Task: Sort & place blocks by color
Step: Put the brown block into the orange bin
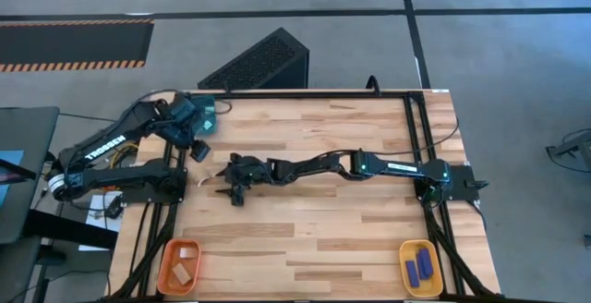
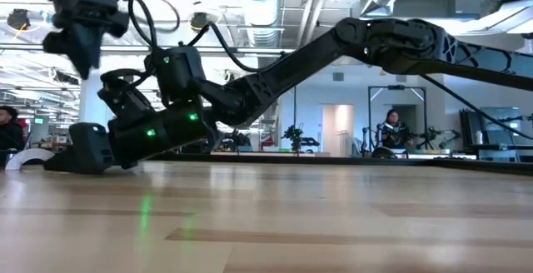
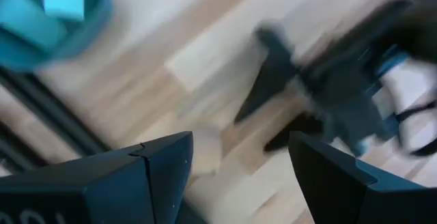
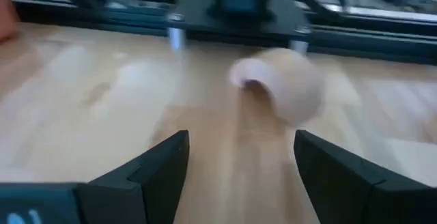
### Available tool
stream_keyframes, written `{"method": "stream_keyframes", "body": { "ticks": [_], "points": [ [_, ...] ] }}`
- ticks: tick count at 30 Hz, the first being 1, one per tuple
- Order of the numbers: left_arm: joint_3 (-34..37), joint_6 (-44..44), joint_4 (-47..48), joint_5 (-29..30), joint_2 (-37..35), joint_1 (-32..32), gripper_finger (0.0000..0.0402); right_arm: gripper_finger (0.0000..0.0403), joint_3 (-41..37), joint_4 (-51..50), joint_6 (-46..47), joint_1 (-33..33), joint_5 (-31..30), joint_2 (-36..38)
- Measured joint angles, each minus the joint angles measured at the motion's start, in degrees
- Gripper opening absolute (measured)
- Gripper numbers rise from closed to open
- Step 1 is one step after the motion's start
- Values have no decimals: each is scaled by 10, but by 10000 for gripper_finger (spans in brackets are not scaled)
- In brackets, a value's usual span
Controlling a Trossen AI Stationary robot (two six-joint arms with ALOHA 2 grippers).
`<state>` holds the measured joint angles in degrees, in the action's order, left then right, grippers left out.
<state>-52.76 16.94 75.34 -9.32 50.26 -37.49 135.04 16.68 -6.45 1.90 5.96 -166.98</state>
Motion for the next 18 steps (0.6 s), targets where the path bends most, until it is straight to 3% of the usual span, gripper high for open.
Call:
{"method": "stream_keyframes", "body": {
  "ticks": [3, 8, 13, 18],
  "points": [
    [44, -14, 3, -4, -6, 9, 230, 285, 1, -23, 38, 1, -45, 4],
    [112, -33, -13, -14, -7, 28, 230, 285, -2, -131, 168, 22, -50, 62],
    [161, -28, -69, -3, -5, 49, 215, 285, -5, -300, 152, 47, -63, 171],
    [197, 35, -123, 4, 8, 63, 200, 285, -55, -378, 112, 63, -72, 265]
  ]
}}
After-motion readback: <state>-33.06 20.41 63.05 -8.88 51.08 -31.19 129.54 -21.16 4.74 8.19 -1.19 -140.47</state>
